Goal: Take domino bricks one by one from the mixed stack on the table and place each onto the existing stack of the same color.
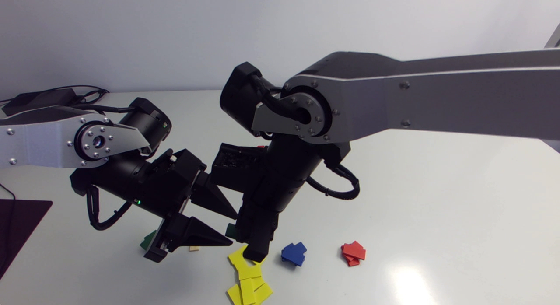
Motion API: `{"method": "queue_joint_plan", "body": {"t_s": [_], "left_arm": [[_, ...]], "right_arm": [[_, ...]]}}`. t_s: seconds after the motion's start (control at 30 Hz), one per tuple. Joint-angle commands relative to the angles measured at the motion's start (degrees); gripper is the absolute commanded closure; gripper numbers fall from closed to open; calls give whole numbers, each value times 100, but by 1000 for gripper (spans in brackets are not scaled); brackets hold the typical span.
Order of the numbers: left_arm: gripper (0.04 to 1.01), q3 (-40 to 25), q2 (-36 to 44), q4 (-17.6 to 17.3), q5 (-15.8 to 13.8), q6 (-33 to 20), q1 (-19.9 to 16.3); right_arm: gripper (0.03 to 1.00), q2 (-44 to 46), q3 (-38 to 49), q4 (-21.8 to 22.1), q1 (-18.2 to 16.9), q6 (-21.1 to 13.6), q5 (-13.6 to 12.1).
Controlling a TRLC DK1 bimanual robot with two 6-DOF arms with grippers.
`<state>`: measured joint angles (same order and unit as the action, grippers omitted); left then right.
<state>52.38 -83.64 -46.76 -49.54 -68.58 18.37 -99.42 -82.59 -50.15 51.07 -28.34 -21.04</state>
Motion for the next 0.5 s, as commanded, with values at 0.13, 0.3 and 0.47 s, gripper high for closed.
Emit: {"method": "queue_joint_plan", "body": {"t_s": [0.13,0.3,0.47], "left_arm": [[482,0,-74,-158,-117,-218,35],[484,71,-39,-219,-144,-200,61],[487,194,-12,-342,-240,-191,61]], "right_arm": [[931,98,85,14,35,-23,-6],[931,98,129,40,35,-23,-14],[931,98,155,67,44,-14,-23]]}}
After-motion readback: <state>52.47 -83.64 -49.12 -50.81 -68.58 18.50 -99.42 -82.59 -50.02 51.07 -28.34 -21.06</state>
